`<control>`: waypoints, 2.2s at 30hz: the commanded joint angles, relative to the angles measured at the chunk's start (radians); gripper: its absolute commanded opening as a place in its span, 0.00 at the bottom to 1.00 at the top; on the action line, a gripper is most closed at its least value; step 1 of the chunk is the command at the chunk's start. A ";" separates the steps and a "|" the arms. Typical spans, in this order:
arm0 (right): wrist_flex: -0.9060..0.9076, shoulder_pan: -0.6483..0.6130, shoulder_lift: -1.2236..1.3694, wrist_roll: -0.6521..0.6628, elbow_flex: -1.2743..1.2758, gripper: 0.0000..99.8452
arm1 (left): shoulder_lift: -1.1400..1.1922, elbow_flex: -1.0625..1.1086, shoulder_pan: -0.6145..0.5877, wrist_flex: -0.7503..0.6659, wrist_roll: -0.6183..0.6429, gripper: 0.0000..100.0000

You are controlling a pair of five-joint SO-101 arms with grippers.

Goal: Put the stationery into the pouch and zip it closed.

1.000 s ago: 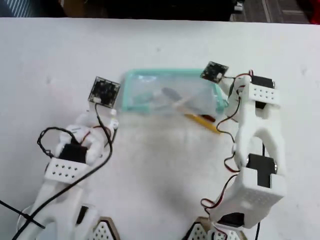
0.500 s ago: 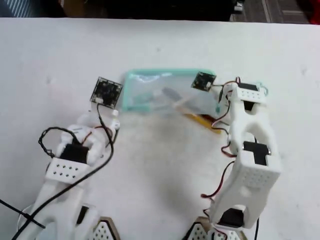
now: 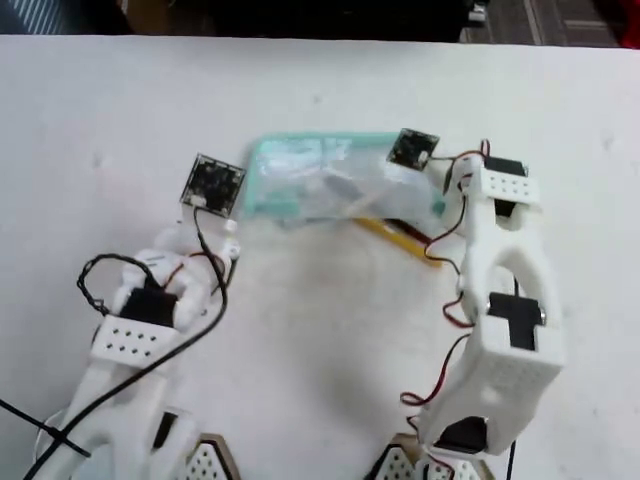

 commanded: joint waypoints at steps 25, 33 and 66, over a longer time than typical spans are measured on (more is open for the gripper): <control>0.087 -0.463 -0.644 -0.546 -0.055 0.08 | -0.295 -0.097 0.002 0.296 0.009 0.18; 0.071 -0.493 -0.618 -0.760 -0.290 0.08 | -0.791 -0.080 -0.018 0.514 0.002 0.18; 0.509 -0.599 -0.513 -0.856 -1.031 0.08 | -1.026 0.250 -0.429 0.341 0.117 0.17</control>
